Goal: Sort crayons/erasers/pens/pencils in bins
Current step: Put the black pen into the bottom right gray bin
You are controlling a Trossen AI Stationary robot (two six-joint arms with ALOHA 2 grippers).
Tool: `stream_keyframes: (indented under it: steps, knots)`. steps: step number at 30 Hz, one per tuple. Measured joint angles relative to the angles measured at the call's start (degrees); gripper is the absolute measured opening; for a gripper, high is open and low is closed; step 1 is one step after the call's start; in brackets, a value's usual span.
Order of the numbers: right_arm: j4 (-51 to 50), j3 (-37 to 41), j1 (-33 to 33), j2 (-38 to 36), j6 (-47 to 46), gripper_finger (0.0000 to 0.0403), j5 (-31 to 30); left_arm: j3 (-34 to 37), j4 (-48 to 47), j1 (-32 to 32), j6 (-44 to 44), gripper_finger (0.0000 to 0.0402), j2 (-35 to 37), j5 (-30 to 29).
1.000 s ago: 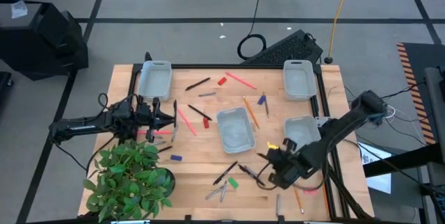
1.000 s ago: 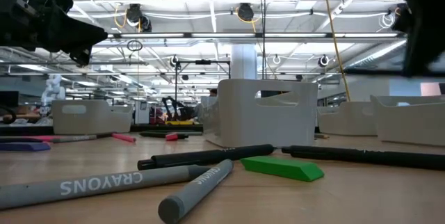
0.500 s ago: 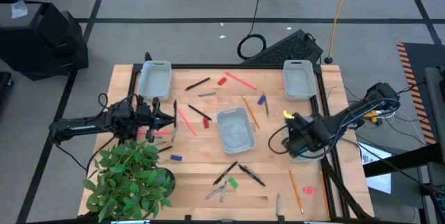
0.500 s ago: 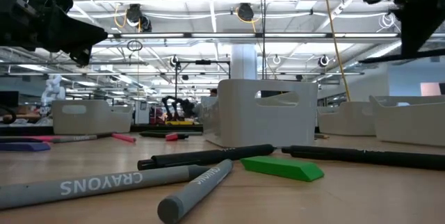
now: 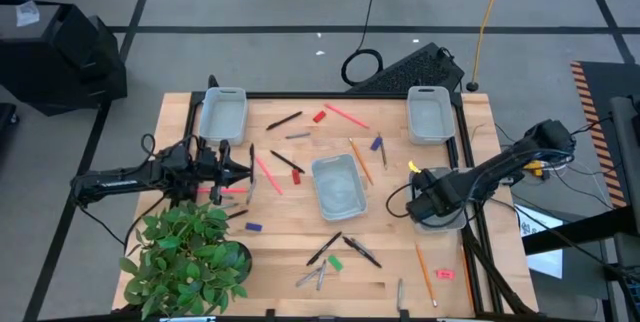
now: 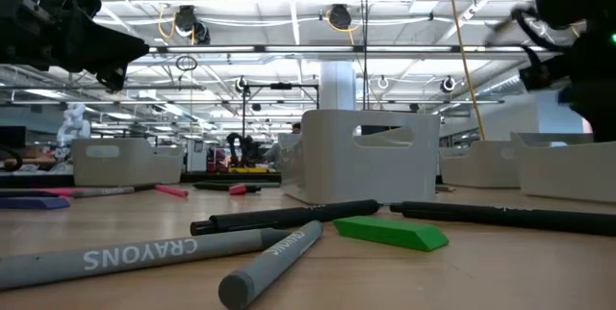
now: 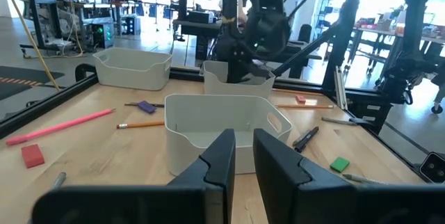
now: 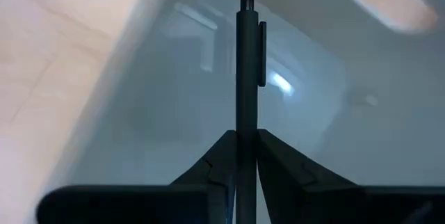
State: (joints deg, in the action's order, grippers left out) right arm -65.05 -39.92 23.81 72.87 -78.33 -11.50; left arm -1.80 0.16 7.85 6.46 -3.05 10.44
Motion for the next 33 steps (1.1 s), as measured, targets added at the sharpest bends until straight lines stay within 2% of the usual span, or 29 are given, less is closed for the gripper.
stream_keyframes:
  steps: [5, 10, 13, 17, 20, 23, 28, 33]
  knots:
    - [-0.01, -0.34, -0.62, -0.36, 2.72, 0.0075, 0.56, 0.00, -0.03, -0.01, 0.00, 0.0056, -0.04, 0.00]
    - [-0.54, -5.46, 0.73, -0.72, 5.30, 0.0094, 1.02, 0.00, -0.13, 0.00, 0.00, 0.0056, -0.28, 0.00]
    - [1.38, -10.32, 3.22, -0.69, 6.63, 0.0094, -1.90, 0.00, -0.35, 0.01, 0.00, 0.0056, -0.33, 0.00]
    - [9.47, -15.51, 8.36, 1.64, 8.54, 0.0090, -5.51, 0.00, -0.35, 0.01, 0.00, 0.0056, -0.33, 0.00]
    - [17.65, -18.58, 12.01, 6.72, 10.69, 0.0089, -5.40, 0.00, -0.35, 0.00, 0.00, 0.0056, -0.33, 0.00]
    - [21.90, -23.55, 14.87, 15.24, 13.66, 0.0089, -3.31, 0.00, -0.37, -0.01, 0.00, 0.0056, -0.33, 0.00]
    - [20.99, -34.19, 19.09, 28.65, 16.41, 0.0089, -3.95, 0.00, -0.36, 0.01, 0.00, 0.0056, -0.33, -0.02]
    - [18.63, -35.61, 20.96, 34.67, 12.99, 0.0093, -5.23, 0.00, -0.37, -0.01, 0.00, 0.0056, -0.33, 0.00]
